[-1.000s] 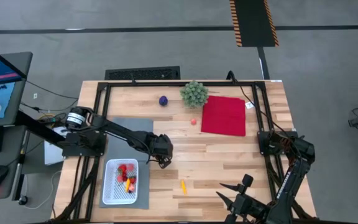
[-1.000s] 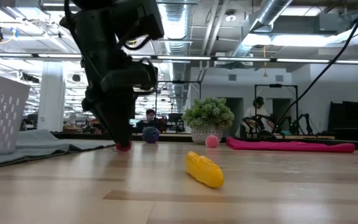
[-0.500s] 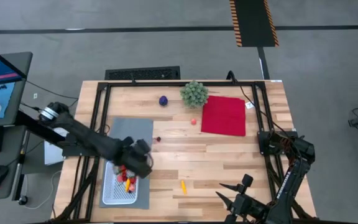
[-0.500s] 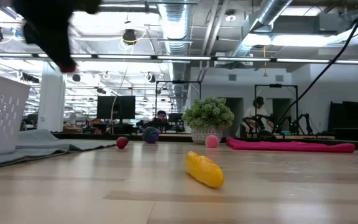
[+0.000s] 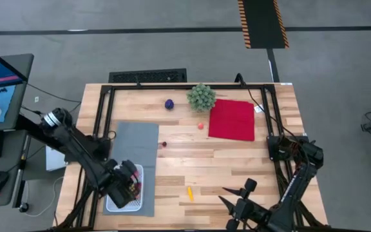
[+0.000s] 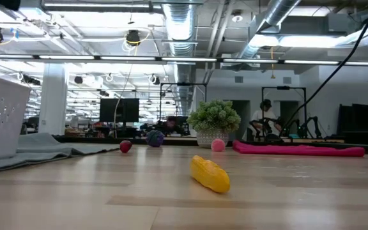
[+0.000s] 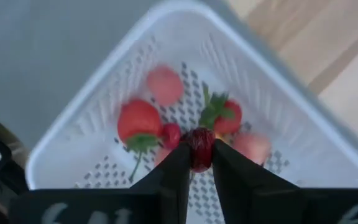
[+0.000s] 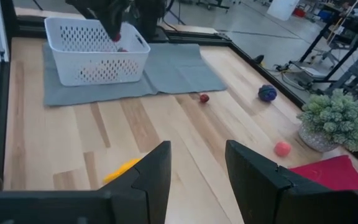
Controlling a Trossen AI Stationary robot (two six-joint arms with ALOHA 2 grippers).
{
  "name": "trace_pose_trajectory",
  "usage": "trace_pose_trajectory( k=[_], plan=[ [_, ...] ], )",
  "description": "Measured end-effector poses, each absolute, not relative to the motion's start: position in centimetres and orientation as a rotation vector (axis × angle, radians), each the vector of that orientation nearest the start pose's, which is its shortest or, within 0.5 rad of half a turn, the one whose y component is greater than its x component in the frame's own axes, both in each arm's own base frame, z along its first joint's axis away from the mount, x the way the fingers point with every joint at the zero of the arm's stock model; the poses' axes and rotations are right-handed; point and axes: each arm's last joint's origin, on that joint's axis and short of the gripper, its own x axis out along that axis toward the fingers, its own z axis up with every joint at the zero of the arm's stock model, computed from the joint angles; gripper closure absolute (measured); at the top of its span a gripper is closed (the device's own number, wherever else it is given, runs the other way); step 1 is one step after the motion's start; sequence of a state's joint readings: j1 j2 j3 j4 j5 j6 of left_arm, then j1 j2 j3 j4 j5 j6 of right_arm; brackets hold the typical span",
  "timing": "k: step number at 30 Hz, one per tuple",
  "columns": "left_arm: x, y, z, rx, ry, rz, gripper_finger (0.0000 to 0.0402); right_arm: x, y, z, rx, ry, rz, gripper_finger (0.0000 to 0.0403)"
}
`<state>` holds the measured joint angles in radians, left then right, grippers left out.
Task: Pick and placing Produce into tupperware
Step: Put the red cherry into the white basket
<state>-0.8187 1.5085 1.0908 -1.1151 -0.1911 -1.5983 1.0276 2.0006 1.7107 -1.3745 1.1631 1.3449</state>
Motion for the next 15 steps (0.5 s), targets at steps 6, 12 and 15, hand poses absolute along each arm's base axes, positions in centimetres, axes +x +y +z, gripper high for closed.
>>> trace_pose_trajectory(
  k=[6,12,15],
  plan=[
    [18.8,-18.5,20.9,-0.472,1.351,0.638,0.0259,22.0,30.6,25.2,-0.212,0.500,-0.498,0.0228],
    [19.4,-17.7,20.6,-0.353,1.373,0.604,0.0180,22.1,30.6,25.2,-0.213,0.501,-0.499,0.0228],
    [20.1,-16.6,21.1,-0.274,1.339,0.636,0.0168,22.2,30.5,25.2,-0.214,0.503,-0.504,0.0228]
  ],
)
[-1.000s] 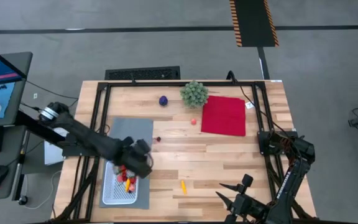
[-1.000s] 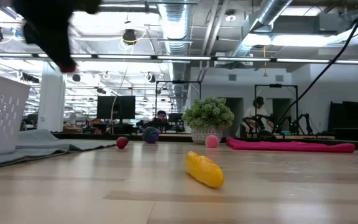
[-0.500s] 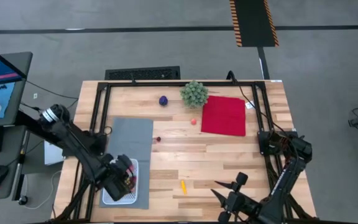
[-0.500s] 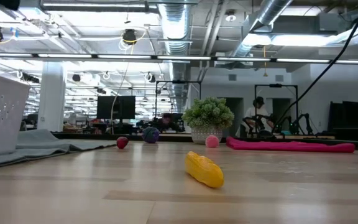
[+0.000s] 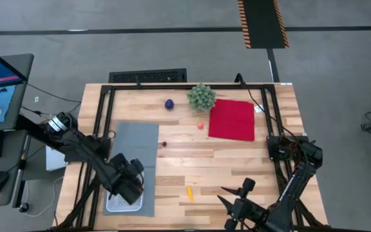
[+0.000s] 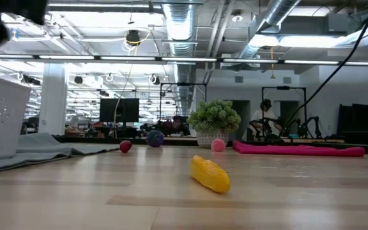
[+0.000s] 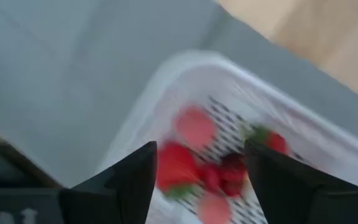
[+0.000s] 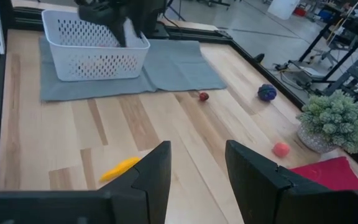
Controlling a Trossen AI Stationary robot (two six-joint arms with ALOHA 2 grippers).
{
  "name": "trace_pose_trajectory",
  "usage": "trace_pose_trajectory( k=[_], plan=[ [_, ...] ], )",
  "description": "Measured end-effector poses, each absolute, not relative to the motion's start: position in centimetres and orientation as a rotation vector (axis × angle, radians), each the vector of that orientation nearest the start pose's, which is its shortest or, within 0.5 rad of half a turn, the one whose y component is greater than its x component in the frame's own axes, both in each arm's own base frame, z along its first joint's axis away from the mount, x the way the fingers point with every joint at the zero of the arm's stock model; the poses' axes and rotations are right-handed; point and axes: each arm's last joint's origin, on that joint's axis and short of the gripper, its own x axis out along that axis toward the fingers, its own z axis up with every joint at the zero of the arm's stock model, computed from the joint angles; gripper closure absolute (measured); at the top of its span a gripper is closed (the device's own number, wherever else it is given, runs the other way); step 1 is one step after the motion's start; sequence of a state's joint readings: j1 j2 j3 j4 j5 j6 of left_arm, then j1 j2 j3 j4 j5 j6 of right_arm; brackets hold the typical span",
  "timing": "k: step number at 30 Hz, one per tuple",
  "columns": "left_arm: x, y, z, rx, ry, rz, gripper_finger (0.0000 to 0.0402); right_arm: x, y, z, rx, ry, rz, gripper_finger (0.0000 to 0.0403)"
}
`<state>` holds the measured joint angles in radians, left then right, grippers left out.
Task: Pick and placing Produce into tupperware
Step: Put the red cherry into the white basket
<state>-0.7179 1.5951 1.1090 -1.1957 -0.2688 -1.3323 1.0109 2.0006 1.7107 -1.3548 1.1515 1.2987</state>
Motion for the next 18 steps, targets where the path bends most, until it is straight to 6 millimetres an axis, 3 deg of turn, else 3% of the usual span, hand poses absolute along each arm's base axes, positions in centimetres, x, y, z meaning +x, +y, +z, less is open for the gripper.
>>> trace_pose_trajectory(
  k=[11,18],
  plan=[
    [24.9,-10.3,23.6,-0.145,1.393,0.582,0.0166,22.8,30.0,25.1,-0.199,0.532,-0.520,0.0228],
    [27.9,-5.3,23.5,-0.137,1.384,0.490,0.0166,22.6,30.3,25.1,-0.189,0.535,-0.509,0.0228]
  ],
)
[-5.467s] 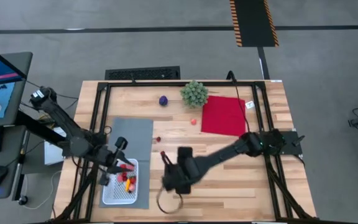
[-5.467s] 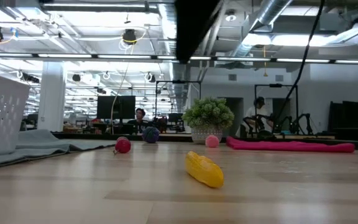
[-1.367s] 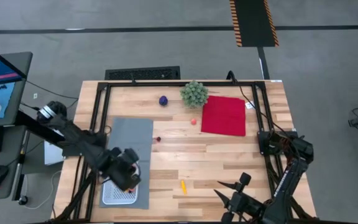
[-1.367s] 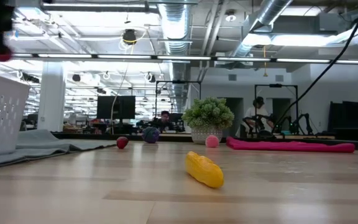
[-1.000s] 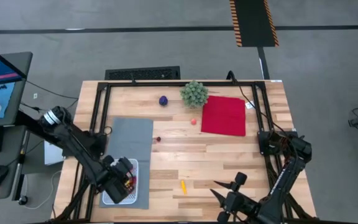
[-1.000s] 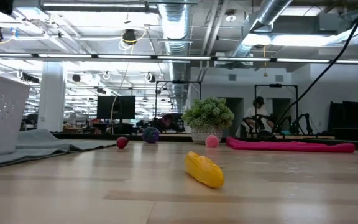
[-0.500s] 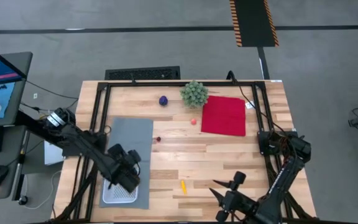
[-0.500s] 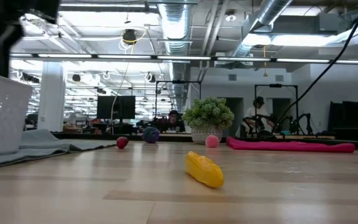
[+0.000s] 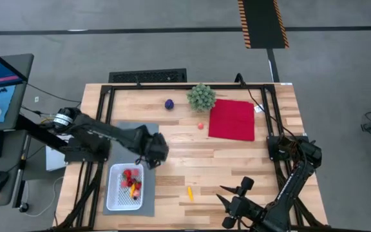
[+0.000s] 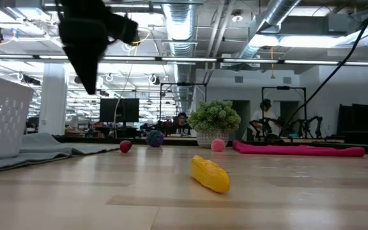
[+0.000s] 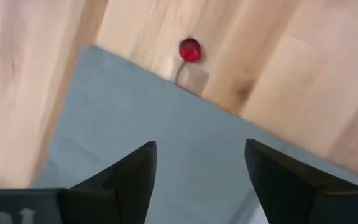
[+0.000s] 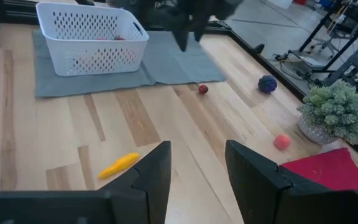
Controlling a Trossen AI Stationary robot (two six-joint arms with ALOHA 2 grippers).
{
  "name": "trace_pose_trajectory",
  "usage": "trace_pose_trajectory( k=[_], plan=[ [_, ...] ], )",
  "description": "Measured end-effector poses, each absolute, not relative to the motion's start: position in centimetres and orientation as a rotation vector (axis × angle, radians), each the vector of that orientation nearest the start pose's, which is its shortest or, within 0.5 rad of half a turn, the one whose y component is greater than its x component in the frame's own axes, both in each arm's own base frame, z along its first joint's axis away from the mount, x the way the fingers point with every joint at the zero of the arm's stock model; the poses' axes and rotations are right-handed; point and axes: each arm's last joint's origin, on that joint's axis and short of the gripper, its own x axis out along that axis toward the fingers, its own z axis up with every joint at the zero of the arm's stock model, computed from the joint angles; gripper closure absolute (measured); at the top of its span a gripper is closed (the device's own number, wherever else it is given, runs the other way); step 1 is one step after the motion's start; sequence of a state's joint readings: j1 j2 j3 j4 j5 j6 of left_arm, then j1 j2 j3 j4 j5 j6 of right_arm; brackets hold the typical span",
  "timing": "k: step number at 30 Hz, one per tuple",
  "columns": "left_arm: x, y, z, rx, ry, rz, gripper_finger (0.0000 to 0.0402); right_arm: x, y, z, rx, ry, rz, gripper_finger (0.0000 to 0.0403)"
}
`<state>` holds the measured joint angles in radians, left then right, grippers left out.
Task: Pick and placing Produce into tupperware
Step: Put the red cherry into the white basket
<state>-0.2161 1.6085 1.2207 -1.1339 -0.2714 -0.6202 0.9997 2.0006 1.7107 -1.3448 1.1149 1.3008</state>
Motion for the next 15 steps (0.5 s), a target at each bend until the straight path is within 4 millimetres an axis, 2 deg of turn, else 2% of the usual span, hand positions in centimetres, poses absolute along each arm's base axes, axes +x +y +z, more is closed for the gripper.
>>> trace_pose_trajectory(
  k=[6,15],
  plan=[
    [28.7,-1.9,22.5,-0.142,1.446,0.456,0.0166,22.2,30.6,24.5,-0.174,0.546,-0.496,0.0228],
    [30.0,2.4,19.2,-0.154,1.519,0.396,0.0166,22.0,30.4,22.8,-0.135,0.590,-0.500,0.0228]
  ],
)
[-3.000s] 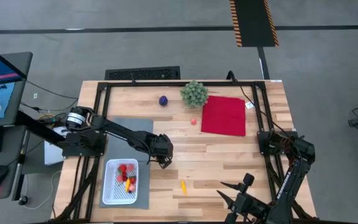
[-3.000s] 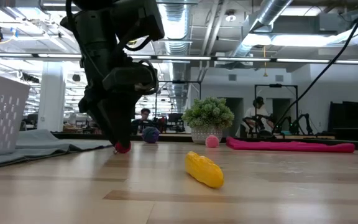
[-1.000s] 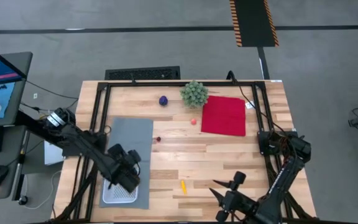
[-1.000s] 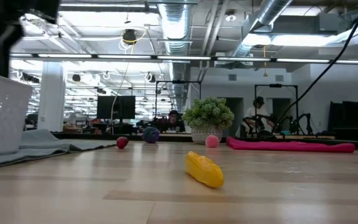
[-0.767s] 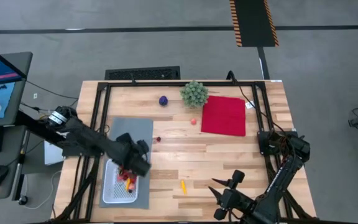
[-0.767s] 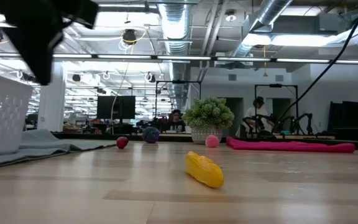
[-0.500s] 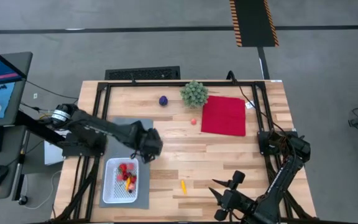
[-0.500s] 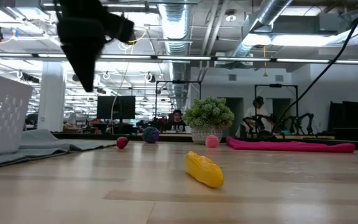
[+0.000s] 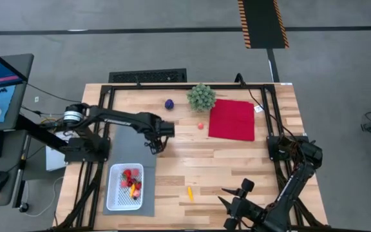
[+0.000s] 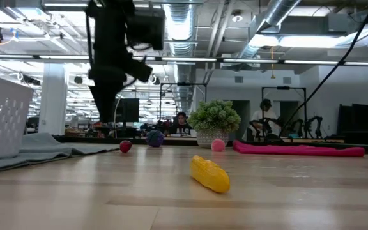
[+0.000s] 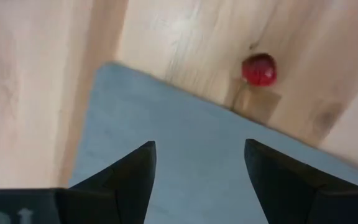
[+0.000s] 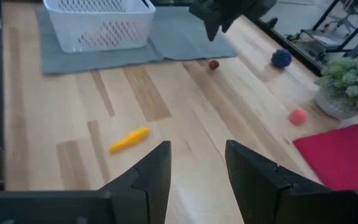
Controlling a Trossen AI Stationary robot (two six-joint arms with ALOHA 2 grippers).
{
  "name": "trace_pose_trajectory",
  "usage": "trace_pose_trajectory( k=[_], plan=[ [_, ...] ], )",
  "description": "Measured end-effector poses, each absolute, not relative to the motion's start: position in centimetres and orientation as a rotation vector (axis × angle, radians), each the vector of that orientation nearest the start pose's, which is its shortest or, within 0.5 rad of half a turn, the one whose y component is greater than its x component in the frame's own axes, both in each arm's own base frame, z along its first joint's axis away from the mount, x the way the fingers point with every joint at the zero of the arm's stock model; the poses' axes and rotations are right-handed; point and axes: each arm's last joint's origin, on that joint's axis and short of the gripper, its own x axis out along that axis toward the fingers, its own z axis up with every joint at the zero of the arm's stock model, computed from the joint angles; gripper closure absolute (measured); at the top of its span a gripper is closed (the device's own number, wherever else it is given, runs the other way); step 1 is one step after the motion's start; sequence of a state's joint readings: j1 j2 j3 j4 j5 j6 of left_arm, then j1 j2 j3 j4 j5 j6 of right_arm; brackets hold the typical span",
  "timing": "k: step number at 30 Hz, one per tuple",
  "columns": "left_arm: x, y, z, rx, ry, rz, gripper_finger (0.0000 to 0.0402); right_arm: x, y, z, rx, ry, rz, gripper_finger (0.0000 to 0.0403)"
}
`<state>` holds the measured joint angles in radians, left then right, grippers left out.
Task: Pick and placing Produce into tupperware
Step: Put the red cherry into the white basket
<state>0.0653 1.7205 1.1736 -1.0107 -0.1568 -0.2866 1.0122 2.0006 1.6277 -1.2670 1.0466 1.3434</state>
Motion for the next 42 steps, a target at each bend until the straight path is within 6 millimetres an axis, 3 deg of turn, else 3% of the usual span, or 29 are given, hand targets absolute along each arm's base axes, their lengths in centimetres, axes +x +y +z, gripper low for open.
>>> trace_pose_trajectory(
  k=[10,24,42],
  plan=[
    [31.5,3.6,14.2,-0.151,1.660,0.322,0.0168,21.9,30.5,22.7,-0.127,0.602,-0.496,0.0228],
    [32.8,3.5,15.0,-0.107,1.569,0.284,0.0240,21.9,30.5,22.7,-0.126,0.606,-0.495,0.0228],
    [34.0,3.0,14.8,-0.068,1.468,0.209,0.0246,21.9,30.6,22.7,-0.125,0.613,-0.490,0.0228]
  ],
)
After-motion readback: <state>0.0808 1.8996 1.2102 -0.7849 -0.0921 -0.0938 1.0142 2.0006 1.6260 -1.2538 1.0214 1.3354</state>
